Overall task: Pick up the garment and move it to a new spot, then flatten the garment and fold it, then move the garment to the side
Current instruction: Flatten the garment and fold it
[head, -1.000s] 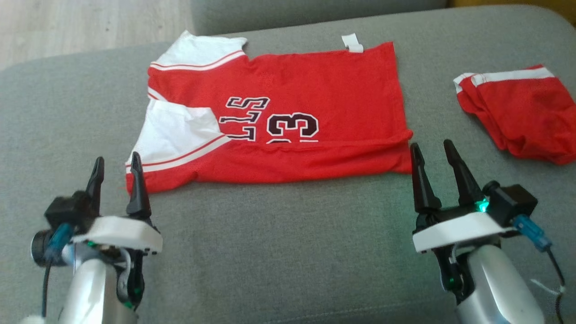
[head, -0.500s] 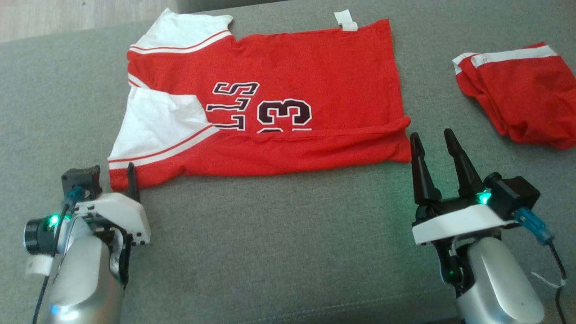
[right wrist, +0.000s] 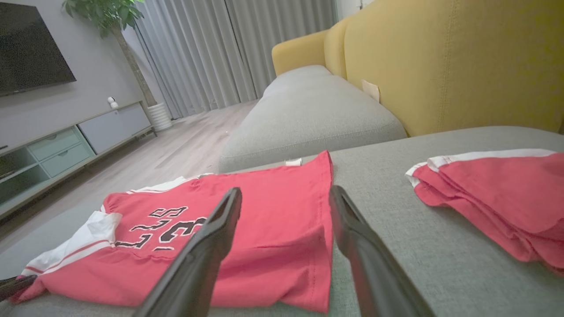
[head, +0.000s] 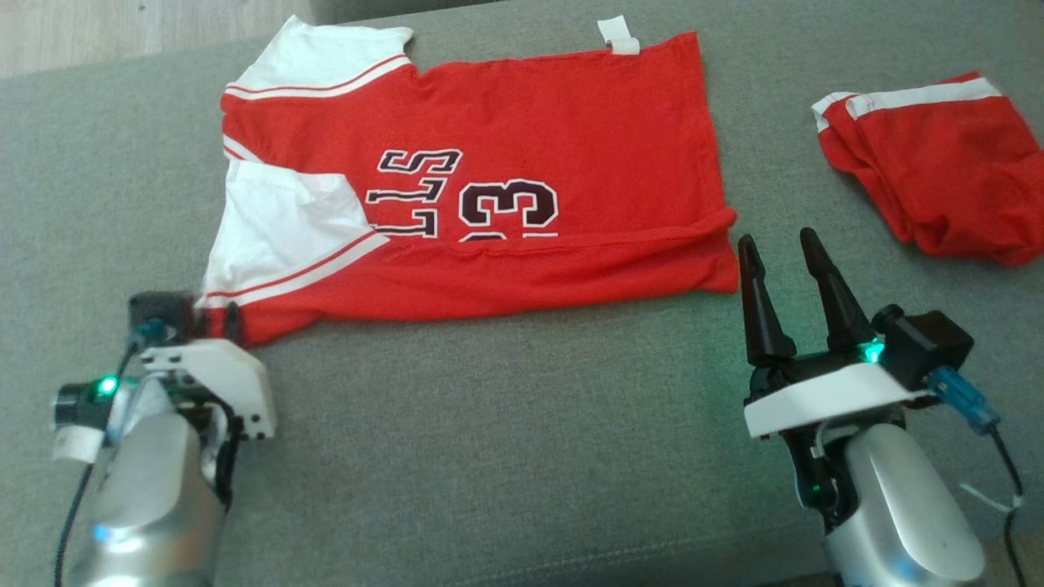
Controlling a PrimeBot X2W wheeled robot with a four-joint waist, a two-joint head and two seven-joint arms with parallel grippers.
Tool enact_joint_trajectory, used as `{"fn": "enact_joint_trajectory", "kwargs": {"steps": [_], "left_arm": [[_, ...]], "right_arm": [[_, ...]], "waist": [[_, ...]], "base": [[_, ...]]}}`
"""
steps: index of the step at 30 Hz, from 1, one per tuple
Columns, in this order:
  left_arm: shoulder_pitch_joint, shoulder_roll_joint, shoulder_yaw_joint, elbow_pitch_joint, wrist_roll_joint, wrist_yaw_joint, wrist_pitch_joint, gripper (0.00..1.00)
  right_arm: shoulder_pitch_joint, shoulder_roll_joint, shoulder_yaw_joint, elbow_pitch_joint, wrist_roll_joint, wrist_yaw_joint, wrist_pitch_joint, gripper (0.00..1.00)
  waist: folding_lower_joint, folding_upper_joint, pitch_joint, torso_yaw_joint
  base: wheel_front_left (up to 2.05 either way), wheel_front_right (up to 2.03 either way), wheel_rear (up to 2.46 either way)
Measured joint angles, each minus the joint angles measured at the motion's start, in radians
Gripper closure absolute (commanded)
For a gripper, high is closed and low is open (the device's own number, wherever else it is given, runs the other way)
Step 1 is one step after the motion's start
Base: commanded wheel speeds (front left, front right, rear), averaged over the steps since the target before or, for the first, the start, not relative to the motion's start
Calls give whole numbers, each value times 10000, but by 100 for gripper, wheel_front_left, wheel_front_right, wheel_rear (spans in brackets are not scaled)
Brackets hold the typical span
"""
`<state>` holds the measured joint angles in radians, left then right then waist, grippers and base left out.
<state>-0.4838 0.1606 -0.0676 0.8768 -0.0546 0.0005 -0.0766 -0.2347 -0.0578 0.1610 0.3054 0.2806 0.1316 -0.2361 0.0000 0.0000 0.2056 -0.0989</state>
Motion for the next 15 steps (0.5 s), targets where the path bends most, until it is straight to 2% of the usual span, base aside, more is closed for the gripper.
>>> {"fn": "enact_joint_trajectory", "kwargs": {"steps": [8, 15], "left_arm": [[105, -217, -290, -127, -33, -196, -974, 100], [157, -437, -640, -1638, -125, -399, -1643, 100]], "right_arm": [[-2, 6, -288, 639, -142, 0, 740, 0], [-456, 23, -1093, 1929, -140, 0, 1703, 0]], "waist": [[0, 0, -260, 217], [0, 0, -317, 689]], "base": [[0, 0, 0], [0, 0, 0]]}}
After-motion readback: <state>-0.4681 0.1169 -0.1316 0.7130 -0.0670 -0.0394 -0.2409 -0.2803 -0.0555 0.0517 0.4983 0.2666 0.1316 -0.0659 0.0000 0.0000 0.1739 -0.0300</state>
